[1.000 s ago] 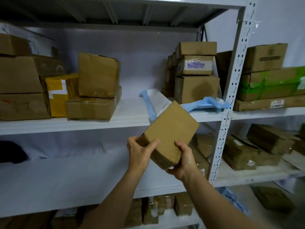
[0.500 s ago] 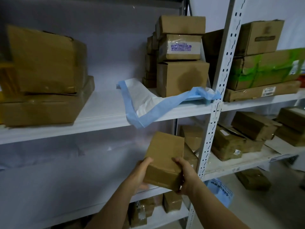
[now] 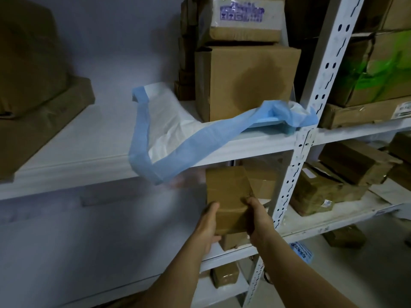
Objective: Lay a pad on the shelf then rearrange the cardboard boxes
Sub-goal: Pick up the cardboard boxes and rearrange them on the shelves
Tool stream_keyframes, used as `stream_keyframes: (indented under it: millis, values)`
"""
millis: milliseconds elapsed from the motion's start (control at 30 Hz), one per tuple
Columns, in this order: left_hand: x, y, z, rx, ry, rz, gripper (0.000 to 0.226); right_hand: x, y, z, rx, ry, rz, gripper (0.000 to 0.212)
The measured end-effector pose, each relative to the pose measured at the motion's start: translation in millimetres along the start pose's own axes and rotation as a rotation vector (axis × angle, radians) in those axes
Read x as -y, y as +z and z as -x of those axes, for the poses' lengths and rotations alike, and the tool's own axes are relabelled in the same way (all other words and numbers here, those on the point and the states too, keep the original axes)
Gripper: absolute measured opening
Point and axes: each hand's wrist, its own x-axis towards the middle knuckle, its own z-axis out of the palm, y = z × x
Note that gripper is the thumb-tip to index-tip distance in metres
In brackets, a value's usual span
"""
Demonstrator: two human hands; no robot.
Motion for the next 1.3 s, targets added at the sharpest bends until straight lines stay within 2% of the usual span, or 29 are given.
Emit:
stream_keyframes:
  millis: [33, 167, 267, 367, 533, 700, 833, 900, 1000, 1067, 1100, 1167, 1300]
  values:
    - [-0.1, 7.4, -8.6, -0.004, 0.004, 0.008, 0.057, 2.8, -2.5, -11.6, -0.003, 0.007, -0.004, 0.079]
    - [0.9, 29.1, -41.6, -0.032, -0.024, 0.026, 0.058, 9.2, -14.1, -57.2, 0.070, 0.108, -0.024, 0.055]
    - [1.2, 44.2, -58.9, -0.034, -0.013, -0.012, 0.051, 7.9, -16.5, -91.8, 0.049, 0.084, -0.084, 0.062]
    - [3.8, 56.8, -73.3, -0.065, -0.009, -0.078, 0.057, 3.1, -19.3, -126.1, 0.047, 0.070, -0.096, 0.076]
    - [16.4, 64.2, -90.5, -0.092, -0.021, -0.196, 0.061, 0.4, -26.3, -145.8, -0.081, 0.121, -0.022, 0.062]
    - [18.1, 69.9, -89.8, -0.109, 0.047, -0.270, 0.058, -3.7, -27.9, -157.0, -0.180, 0.140, 0.073, 0.058]
    - [13.9, 62.7, -77.7, -0.132, 0.025, -0.272, 0.058, 5.4, -24.1, -130.9, -0.246, 0.125, 0.092, 0.055]
    - [7.6, 52.3, -70.5, -0.181, 0.040, -0.288, 0.055, 8.4, -19.4, -112.6, -0.263, 0.085, 0.093, 0.046]
    - [-5.4, 26.0, -52.8, -0.275, 0.090, -0.337, 0.042, 10.4, -1.8, -75.1, -0.188, 0.034, 0.155, 0.024]
    - [-13.2, 3.3, -39.4, -0.347, 0.155, -0.406, 0.025, 5.8, 16.2, -49.6, -0.116, -0.006, 0.187, 0.020]
    - [-17.0, -10.2, -30.1, -0.390, 0.194, -0.435, 0.020, 1.5, 28.5, -36.9, -0.061, -0.039, 0.199, 0.021]
    - [-24.2, -43.5, -6.1, -0.494, 0.256, -0.444, 0.031, -13.3, 58.5, -7.4, -0.027, -0.090, 0.231, 0.029]
    - [-34.6, -123.2, 53.0, -0.739, 0.367, -0.263, 0.046, -49.2, 124.1, 65.5, 0.027, -0.079, 0.288, 0.043]
